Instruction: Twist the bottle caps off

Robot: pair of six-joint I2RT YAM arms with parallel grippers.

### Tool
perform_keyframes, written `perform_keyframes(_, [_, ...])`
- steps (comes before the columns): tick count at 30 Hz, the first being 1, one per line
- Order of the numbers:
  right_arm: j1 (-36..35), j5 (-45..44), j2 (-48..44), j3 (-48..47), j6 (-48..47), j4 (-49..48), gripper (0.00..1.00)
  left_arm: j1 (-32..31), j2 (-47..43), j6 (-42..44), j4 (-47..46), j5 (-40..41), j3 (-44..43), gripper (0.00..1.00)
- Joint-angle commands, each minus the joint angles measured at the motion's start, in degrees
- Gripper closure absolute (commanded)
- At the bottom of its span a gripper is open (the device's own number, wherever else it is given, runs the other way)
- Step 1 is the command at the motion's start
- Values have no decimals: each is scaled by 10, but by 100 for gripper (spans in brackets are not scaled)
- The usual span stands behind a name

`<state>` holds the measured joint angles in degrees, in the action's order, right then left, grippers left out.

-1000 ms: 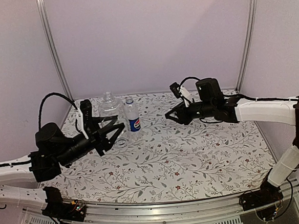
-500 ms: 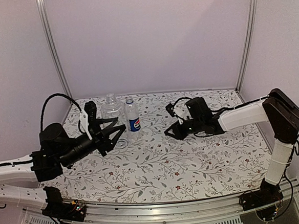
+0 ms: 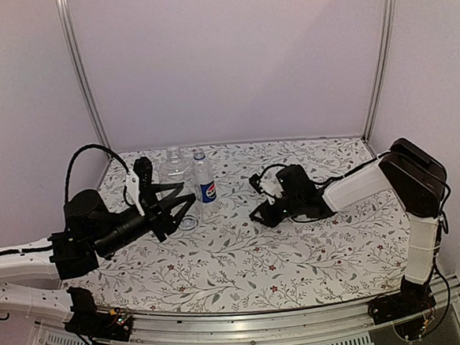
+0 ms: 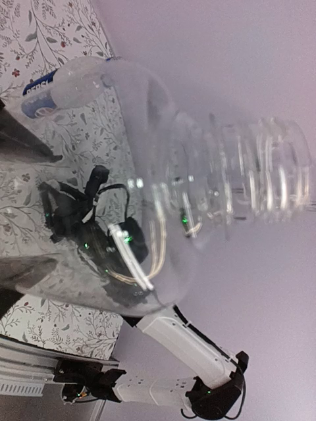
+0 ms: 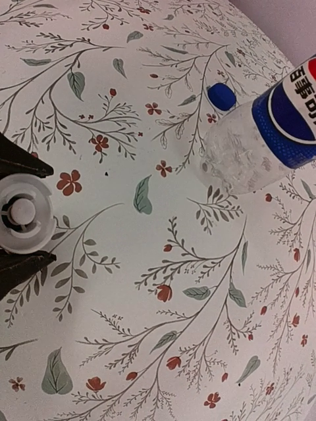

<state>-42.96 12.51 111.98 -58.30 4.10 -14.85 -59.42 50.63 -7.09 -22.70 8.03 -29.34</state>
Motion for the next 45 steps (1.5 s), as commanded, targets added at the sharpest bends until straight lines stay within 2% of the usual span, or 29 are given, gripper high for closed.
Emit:
perform_keyframes(1, [-13, -35, 18, 6, -4, -35, 74, 8, 2, 7, -9, 0, 1, 55])
perform_keyframes(14, [-28, -62, 39, 20, -11, -40, 65, 8, 6, 8, -15, -5, 6, 54])
perform_keyframes(17, [-28, -63, 39, 24, -10, -41, 61, 7, 6, 8, -15, -5, 6, 54])
perform_keyframes(26, [-28, -71, -23, 35, -4, -4, 22, 7, 4, 15, -7, -1, 10, 53])
perform_keyframes(31, [-28, -24, -131, 31, 2, 48, 2, 8, 24, 23, 8, 1, 7, 52])
perform_keyframes(38, [-29, 58, -271, -39, -13, 170, 1, 7, 62, 21, 13, -8, -10, 52])
perform_keyframes(45, [-36, 134, -330, -121, -11, 223, 1, 2, 105, 28, 7, -23, -29, 51])
